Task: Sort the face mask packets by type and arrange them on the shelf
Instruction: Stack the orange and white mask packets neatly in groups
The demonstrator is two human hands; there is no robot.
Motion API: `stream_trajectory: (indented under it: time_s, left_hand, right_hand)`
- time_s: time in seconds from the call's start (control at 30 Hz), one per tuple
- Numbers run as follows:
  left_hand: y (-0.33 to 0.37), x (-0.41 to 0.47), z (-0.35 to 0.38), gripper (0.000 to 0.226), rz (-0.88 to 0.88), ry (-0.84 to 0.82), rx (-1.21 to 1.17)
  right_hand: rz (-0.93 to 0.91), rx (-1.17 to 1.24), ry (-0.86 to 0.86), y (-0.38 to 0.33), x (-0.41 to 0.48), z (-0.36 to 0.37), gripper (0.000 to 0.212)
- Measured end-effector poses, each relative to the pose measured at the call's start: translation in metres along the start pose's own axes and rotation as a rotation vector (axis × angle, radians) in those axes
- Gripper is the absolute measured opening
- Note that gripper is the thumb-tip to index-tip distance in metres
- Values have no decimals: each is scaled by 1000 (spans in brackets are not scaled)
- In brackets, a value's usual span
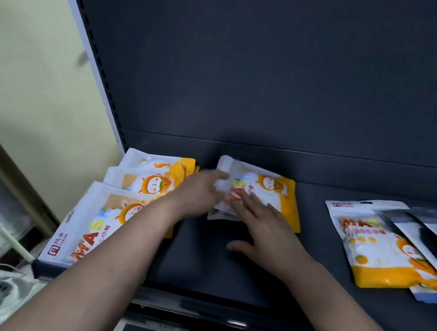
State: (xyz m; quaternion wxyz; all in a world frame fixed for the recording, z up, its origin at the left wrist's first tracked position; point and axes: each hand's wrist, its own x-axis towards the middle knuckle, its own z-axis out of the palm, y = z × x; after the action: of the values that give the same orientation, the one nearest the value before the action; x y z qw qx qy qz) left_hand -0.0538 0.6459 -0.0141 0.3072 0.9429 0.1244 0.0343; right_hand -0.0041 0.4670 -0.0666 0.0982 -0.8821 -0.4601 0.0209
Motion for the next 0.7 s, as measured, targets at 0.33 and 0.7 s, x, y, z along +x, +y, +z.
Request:
stream_trajectory:
  time_s: [0.33,0.7]
  left_hand:
    - [-7,0,35,70,76,27,231]
    - [7,-31,0,46,27,-360,757]
  right_hand:
    - [292,-73,105,20,-3,3,62]
    - [142,-36,414,18,-27,6,49]
